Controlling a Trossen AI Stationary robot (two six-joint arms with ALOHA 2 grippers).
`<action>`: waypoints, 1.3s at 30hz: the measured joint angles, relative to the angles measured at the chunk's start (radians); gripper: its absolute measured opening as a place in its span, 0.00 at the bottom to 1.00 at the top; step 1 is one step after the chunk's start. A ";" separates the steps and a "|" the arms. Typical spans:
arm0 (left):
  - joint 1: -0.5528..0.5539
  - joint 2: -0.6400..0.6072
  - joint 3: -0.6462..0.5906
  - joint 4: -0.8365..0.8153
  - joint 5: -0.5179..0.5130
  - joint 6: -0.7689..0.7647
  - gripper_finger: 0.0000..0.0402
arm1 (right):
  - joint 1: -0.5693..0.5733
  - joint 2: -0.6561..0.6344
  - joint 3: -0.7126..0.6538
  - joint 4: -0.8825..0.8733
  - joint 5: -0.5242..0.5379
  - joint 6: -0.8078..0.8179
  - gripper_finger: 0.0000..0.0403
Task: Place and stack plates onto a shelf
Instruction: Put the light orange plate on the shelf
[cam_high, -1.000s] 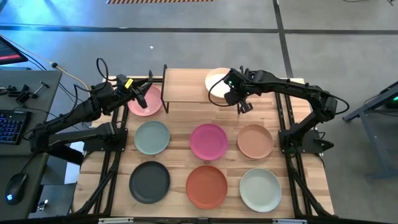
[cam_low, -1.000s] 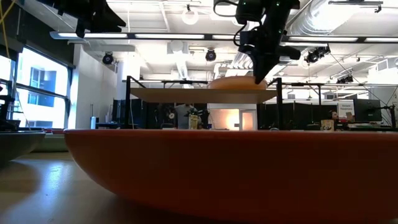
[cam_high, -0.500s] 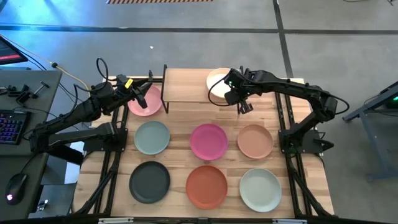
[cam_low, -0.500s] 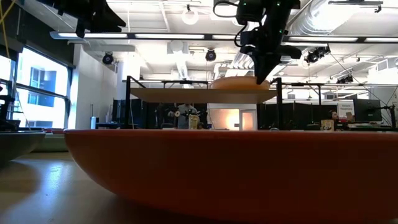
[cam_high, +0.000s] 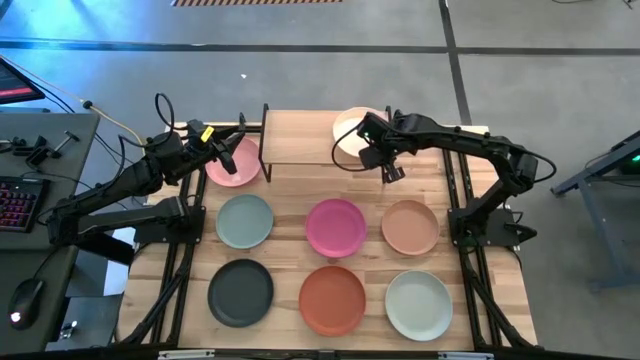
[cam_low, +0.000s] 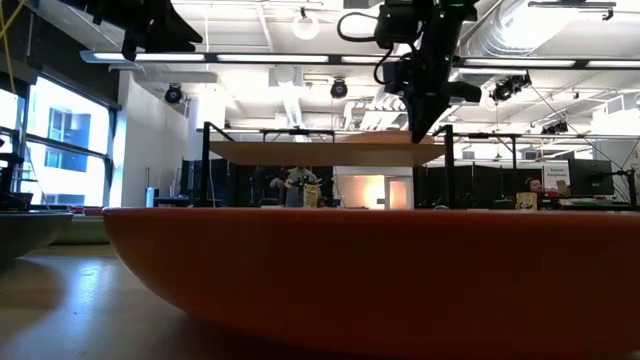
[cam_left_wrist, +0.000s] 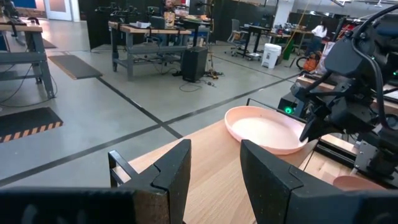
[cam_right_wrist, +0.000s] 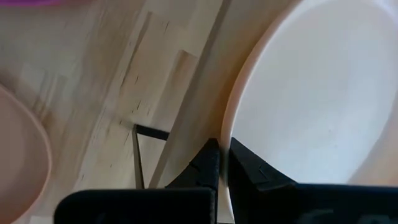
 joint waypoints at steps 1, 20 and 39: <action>0.000 0.000 0.000 0.000 0.000 0.000 0.32 | -0.001 0.000 0.000 -0.001 -0.008 0.003 0.00; 0.000 0.000 0.000 0.000 0.000 0.000 0.32 | -0.003 0.000 0.000 0.007 -0.100 0.008 0.00; 0.000 0.000 0.000 0.000 0.000 0.000 0.32 | -0.003 0.000 0.000 0.037 -0.131 0.038 0.00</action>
